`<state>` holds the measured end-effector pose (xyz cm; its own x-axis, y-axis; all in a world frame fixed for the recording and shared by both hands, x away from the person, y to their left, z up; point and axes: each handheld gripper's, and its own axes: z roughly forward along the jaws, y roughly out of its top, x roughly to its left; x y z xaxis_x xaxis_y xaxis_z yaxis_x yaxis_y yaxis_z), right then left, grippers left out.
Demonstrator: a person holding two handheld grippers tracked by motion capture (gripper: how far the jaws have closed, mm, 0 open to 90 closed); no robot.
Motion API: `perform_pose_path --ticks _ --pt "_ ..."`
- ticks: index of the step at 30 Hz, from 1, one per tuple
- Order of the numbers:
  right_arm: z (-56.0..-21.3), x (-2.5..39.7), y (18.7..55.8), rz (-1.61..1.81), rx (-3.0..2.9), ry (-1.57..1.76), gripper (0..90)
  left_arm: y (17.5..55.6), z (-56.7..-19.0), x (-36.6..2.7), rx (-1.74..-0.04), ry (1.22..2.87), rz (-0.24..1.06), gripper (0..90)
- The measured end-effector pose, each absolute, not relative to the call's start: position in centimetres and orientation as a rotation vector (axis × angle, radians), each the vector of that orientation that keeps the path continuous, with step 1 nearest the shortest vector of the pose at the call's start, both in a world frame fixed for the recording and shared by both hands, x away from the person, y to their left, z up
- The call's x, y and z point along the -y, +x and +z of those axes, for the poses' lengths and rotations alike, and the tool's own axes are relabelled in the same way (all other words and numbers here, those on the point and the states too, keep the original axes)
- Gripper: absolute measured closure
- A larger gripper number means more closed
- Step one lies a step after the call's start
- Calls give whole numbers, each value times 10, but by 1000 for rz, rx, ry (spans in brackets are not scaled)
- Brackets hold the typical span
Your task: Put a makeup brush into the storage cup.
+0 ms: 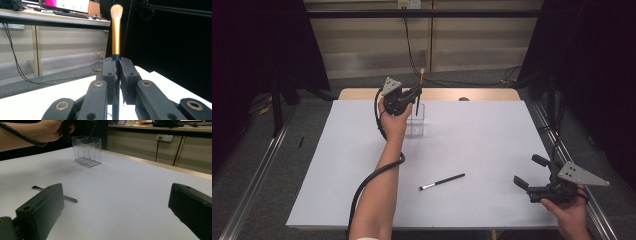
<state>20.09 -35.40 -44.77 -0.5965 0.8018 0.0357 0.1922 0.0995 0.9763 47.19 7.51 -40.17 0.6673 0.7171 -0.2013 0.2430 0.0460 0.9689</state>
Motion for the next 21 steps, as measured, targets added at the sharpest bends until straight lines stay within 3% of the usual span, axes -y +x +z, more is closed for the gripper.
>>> perform_pose_path --ticks 21 --pt "-447 355 201 1527 -1862 966 0 470 -413 -80 -858 1533 446 835"
